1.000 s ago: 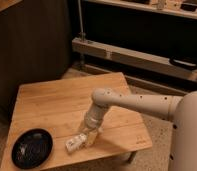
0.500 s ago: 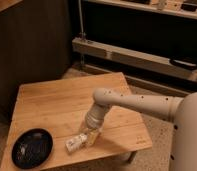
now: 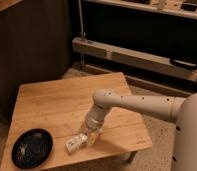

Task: Place the bottle in the ceramic bowl

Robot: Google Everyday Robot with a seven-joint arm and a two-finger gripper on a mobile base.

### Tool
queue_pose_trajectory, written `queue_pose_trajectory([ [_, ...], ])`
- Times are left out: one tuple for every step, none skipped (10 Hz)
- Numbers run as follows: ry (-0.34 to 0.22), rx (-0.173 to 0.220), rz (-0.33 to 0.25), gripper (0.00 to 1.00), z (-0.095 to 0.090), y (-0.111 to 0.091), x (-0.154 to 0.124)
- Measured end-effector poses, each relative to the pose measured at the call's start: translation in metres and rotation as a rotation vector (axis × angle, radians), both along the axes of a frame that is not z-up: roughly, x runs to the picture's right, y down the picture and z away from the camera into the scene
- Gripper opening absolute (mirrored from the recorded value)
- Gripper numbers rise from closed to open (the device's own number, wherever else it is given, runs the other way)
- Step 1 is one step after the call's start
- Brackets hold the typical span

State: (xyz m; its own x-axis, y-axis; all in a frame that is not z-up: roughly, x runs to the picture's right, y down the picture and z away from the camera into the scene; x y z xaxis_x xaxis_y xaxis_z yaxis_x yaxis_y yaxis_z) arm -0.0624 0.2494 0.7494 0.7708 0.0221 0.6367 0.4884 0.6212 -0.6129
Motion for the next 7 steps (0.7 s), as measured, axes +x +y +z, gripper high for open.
queue_pose_trajectory([
  [0.003,0.067,-0.009,0.65,-0.001,0.003,0.005],
  [0.002,0.198,-0.028,0.65,-0.002,0.006,0.012],
  [-0.013,0.257,-0.062,0.65,-0.001,0.009,0.016],
  [-0.024,0.269,-0.078,0.65,0.001,0.010,0.017],
  [-0.025,0.269,-0.084,0.65,0.006,0.010,0.016],
  [-0.029,0.259,-0.092,0.65,0.011,0.009,0.014],
  [-0.029,0.247,-0.091,0.65,0.017,0.008,0.014],
])
